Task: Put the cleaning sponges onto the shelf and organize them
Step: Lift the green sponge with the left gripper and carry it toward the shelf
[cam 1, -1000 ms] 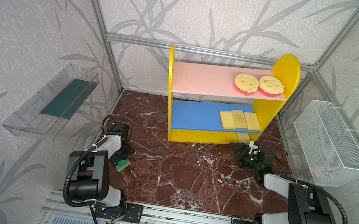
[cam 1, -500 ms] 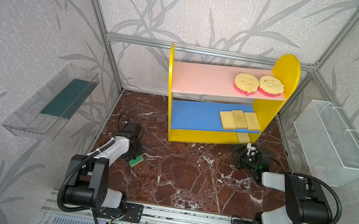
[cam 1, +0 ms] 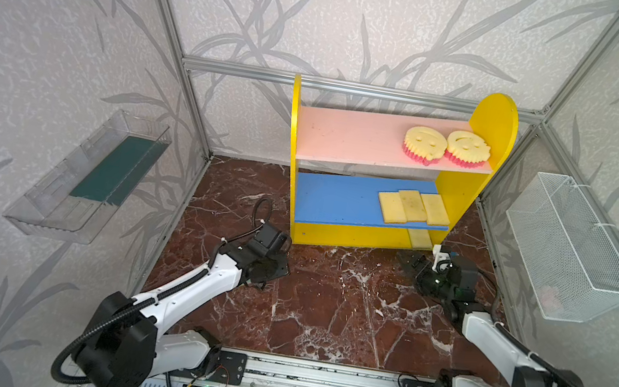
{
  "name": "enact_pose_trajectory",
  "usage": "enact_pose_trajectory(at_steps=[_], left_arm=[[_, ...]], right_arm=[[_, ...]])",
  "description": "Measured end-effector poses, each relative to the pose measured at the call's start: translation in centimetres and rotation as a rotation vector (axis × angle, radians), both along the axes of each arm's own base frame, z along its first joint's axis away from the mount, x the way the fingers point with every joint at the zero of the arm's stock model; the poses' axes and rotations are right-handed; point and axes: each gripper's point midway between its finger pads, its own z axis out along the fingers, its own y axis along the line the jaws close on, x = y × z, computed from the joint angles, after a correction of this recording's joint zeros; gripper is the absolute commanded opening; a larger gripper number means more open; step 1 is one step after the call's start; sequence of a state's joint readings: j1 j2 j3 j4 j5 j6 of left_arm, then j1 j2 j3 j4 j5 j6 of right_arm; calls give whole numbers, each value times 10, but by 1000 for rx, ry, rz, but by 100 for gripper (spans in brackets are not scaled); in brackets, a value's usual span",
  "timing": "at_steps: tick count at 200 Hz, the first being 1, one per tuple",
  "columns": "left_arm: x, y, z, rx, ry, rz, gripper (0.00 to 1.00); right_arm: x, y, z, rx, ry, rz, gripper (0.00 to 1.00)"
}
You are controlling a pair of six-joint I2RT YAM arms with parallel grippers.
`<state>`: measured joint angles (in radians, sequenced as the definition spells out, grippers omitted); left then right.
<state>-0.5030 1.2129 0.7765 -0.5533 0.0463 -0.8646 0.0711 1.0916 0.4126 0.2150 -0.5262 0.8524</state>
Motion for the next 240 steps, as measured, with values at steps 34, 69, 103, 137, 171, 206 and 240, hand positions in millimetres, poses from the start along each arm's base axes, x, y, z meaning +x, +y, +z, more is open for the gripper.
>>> enact_pose_trajectory(at_steps=[34, 69, 103, 137, 171, 206, 240], left_arm=[[7, 18, 20, 65, -84, 19, 95], [10, 72, 35, 128, -141, 117, 100], [-5, 111, 11, 193, -86, 212, 100], [-7, 119, -16, 228, -15, 229, 99], [-8, 125, -38, 259, 27, 242, 99], [0, 127, -47, 267, 28, 253, 98], [3, 127, -61, 277, 63, 250, 95]], right_arm=[[-24, -10, 2, -75, -33, -15, 99], [-37, -11, -6, -105, -20, -1, 99], [-38, -9, -14, -118, -3, 24, 99], [-38, -3, -20, -121, 23, 77, 99], [-39, 1, -19, -115, 16, 114, 99], [-41, 6, -15, -103, 10, 141, 99], [-40, 8, -13, -94, 5, 151, 99]])
